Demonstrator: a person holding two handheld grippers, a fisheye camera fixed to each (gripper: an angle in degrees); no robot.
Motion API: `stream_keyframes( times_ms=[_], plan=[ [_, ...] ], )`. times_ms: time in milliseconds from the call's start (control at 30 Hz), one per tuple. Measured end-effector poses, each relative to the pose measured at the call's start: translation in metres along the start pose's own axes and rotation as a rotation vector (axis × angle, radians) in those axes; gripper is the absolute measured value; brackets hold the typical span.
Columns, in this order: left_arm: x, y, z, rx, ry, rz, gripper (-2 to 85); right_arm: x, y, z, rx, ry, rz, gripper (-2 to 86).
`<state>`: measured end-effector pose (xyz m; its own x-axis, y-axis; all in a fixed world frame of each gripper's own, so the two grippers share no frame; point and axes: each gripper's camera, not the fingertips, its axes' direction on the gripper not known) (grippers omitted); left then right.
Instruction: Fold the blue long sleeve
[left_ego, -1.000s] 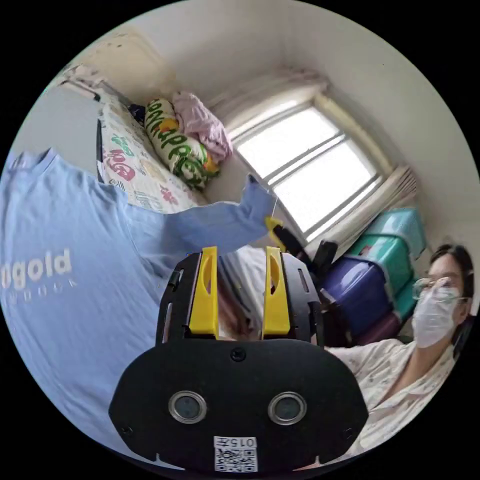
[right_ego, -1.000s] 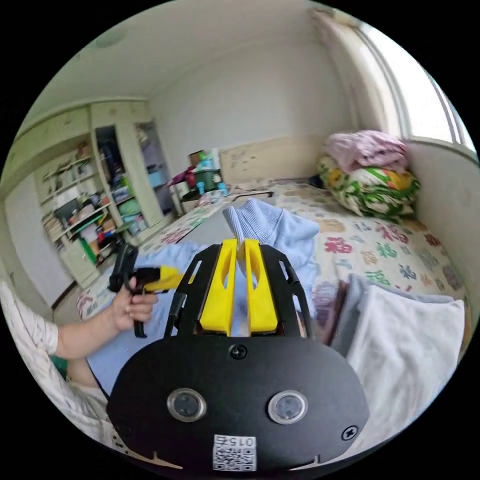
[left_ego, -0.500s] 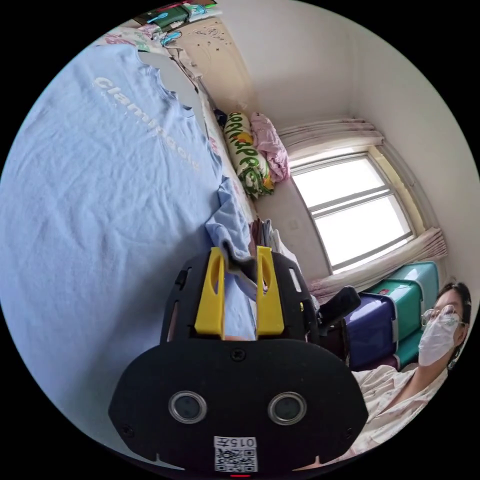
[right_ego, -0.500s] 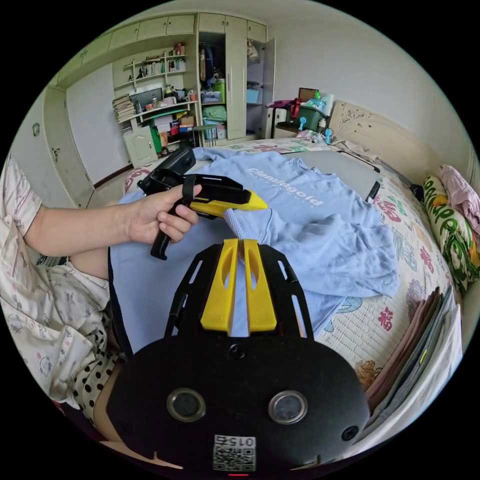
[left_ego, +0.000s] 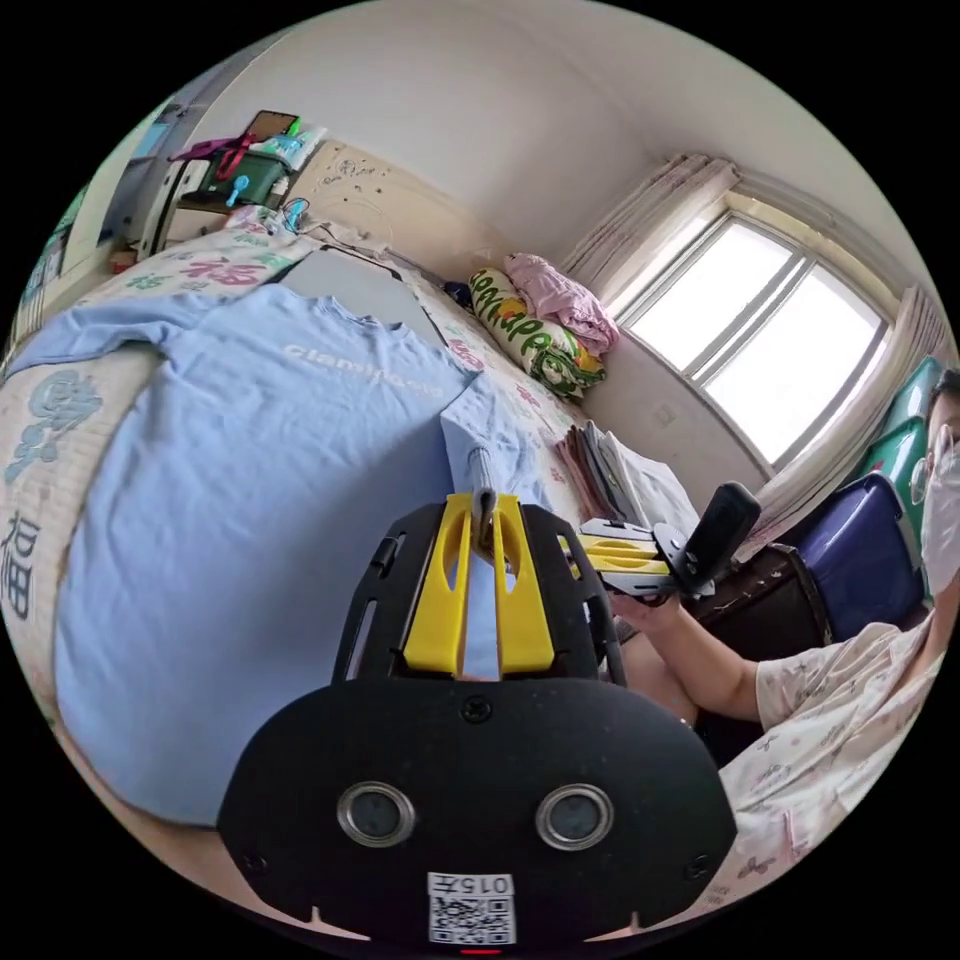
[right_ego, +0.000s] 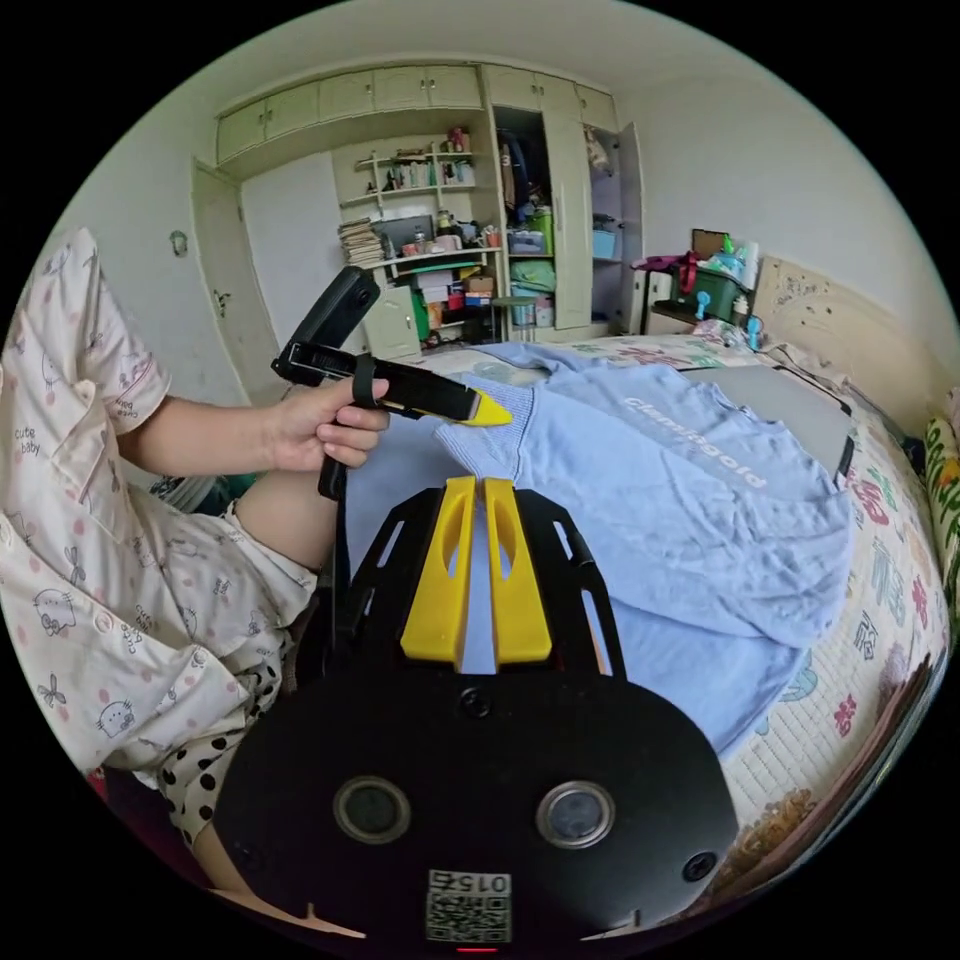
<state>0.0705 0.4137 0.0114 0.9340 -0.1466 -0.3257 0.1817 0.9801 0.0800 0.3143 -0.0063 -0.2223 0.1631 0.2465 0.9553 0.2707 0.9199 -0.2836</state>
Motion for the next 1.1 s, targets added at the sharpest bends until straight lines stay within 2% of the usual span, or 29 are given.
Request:
stream_keyframes(
  times_ms=[167,433,500,600,667,700,767,867,1000,1100],
  plan=[
    [-0.010,0.050,-0.058,0.006,-0.088,-0.046,1.4,0.009,-0.013,0.020,-0.008,-0.140,0.013,0.3],
    [-0.013,0.087,-0.089,0.007,-0.147,-0.065,1.6,0.069,-0.043,0.020,-0.054,-0.354,0.002,0.9],
    [-0.017,0.092,-0.086,-0.011,-0.156,-0.070,1.8,0.102,-0.050,0.011,-0.037,-0.361,0.087,1.2],
    [-0.026,0.096,-0.082,-0.058,-0.188,-0.082,2.4,0.184,-0.053,-0.016,0.022,-0.324,0.358,1.8],
    [-0.032,0.091,-0.091,-0.084,-0.231,-0.085,3.3,0.264,-0.035,-0.050,0.093,-0.255,0.664,3.2],
    [-0.036,0.087,-0.095,-0.083,-0.238,-0.091,3.7,0.283,-0.029,-0.060,0.114,-0.232,0.734,3.7],
    [-0.049,0.058,-0.102,-0.092,-0.298,-0.147,5.5,0.348,-0.001,-0.100,0.222,-0.138,1.006,7.7],
    [-0.034,-0.016,-0.068,-0.080,-0.339,-0.055,7.4,0.406,0.020,-0.133,0.341,-0.107,1.203,8.9],
    [-0.016,-0.129,0.027,-0.031,-0.185,0.053,9.2,0.455,0.016,-0.146,0.321,-0.004,1.262,9.0],
    [-0.005,-0.218,0.143,-0.153,-0.118,0.130,9.0,0.489,0.015,-0.141,0.322,0.002,1.305,9.5]
  ],
)
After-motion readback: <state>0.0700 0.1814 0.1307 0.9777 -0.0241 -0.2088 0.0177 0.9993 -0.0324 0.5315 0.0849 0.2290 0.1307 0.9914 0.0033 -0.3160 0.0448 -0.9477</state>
